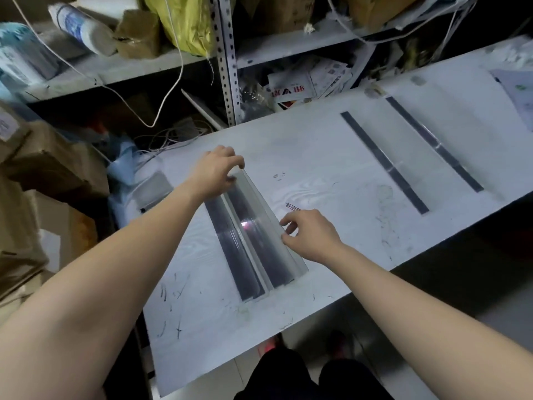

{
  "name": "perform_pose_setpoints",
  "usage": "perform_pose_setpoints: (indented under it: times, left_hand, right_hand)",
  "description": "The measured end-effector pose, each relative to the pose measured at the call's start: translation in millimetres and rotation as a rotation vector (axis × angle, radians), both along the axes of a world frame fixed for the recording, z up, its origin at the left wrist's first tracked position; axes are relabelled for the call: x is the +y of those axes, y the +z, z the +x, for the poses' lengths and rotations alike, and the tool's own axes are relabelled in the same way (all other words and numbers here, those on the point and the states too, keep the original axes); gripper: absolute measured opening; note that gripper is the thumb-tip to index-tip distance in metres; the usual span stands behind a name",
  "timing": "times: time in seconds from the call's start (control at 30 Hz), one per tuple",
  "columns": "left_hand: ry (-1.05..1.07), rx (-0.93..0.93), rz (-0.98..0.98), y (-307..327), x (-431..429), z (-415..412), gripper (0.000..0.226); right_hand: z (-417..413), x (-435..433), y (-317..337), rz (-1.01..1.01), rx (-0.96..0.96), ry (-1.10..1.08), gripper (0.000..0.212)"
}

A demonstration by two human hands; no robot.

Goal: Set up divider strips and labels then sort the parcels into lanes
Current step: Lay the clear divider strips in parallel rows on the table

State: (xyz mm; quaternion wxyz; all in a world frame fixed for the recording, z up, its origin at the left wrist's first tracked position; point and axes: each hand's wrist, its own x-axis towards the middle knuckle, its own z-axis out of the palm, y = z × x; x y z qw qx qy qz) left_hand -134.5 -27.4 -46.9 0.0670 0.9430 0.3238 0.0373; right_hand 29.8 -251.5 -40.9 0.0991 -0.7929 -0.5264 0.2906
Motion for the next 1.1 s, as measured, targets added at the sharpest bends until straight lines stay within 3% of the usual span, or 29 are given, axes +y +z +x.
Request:
perform_pose_setpoints:
  times: [0.2, 0.43, 1.1]
  left_hand:
    - [-0.086, -0.020, 0.026, 3.0, 18.8, -2.7, 0.018]
    - [-0.170, 0.071, -0.083, 7.9, 38.6, 5.2, 0.004]
    - [-0.099, 0.019, -0.035, 36.7, 31.5, 157.4, 0.007]
  right_hand:
    - [2.9, -5.8, -7.7, -0.027, 0.046, -0.021, 0.034]
    - [11.8, -10.4, -9.8, -0.037, -0.030, -0.017, 0.041]
    - [160.9, -89.3, -1.6, 0.001, 0.000, -0.100, 0.028]
